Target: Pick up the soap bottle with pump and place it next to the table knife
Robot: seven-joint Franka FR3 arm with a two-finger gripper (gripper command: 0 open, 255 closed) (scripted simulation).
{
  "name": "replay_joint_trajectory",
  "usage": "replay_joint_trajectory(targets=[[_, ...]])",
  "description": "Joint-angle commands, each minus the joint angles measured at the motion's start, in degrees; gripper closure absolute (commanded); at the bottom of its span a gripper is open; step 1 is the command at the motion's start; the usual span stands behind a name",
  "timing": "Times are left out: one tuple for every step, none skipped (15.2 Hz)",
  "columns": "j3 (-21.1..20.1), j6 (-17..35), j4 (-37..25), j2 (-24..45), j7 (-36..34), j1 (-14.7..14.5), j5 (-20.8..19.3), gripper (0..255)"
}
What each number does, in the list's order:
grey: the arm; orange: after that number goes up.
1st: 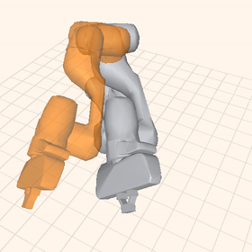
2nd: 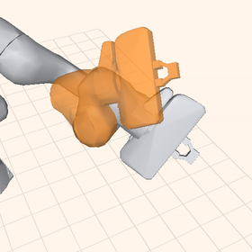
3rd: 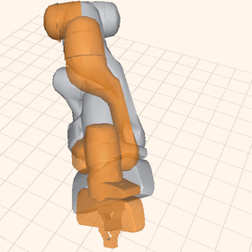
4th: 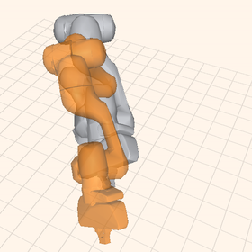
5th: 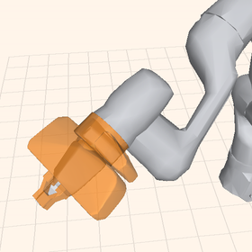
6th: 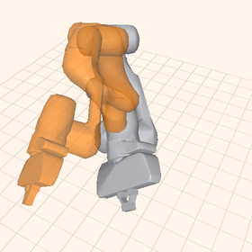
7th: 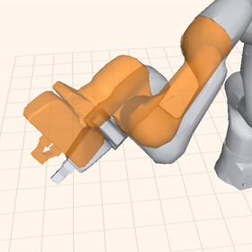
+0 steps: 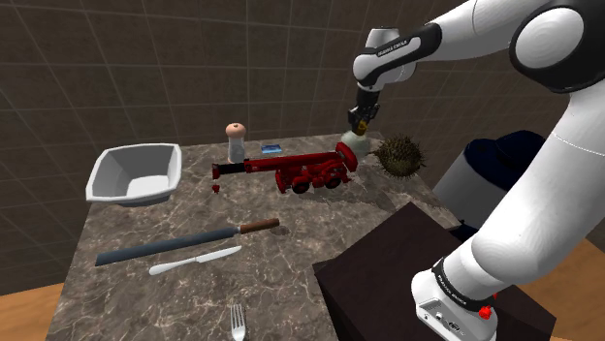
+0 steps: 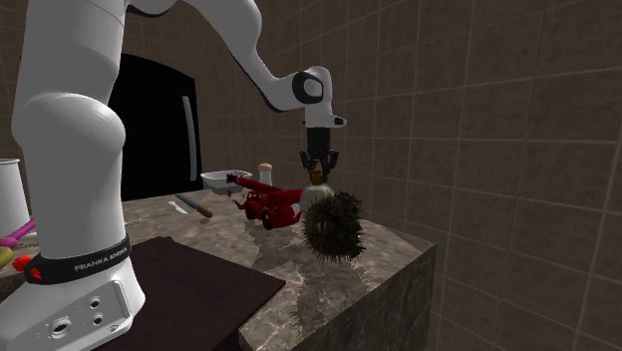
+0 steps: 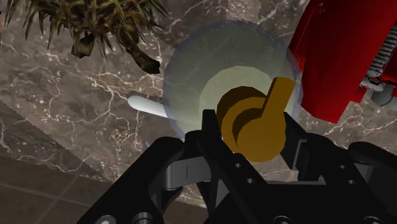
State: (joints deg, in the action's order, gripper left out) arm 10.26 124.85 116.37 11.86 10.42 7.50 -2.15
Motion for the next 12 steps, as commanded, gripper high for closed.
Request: replay_joint_trajectory(targets=[[0.08, -1.36, -0.53, -0.86, 0.11, 0.03, -0.13, 255], [0.1, -2.06, -0.85, -1.24, 0.11, 0.01, -0.19, 255], [0.11, -2.76, -1.18, -1.62, 0.1, -0.01, -0.25, 255], [0.12, -3.46, -1.52, -1.98, 0.09, -0.03, -0.3, 255], [0.13, -4.16, -1.87, -2.34, 0.09, -0.05, -0.35, 255], [0.14, -4.87, -2.24, -2.68, 0.09, -0.07, -0.41, 255], [0.14, -5.57, -2.62, -3.01, 0.09, -0.08, -0.45, 255], [0.15, -6.28, -3.01, -3.33, 0.09, -0.1, -0.5, 255], [0.15, -6.99, -3.41, -3.64, 0.09, -0.12, -0.54, 255], [0.16, -7.71, -3.83, -3.94, 0.09, -0.13, -0.59, 255], [0.16, -8.42, -4.26, -4.23, 0.1, -0.15, -0.63, 255], [0.16, -9.14, -4.7, -4.51, 0.1, -0.16, -0.66, 255]])
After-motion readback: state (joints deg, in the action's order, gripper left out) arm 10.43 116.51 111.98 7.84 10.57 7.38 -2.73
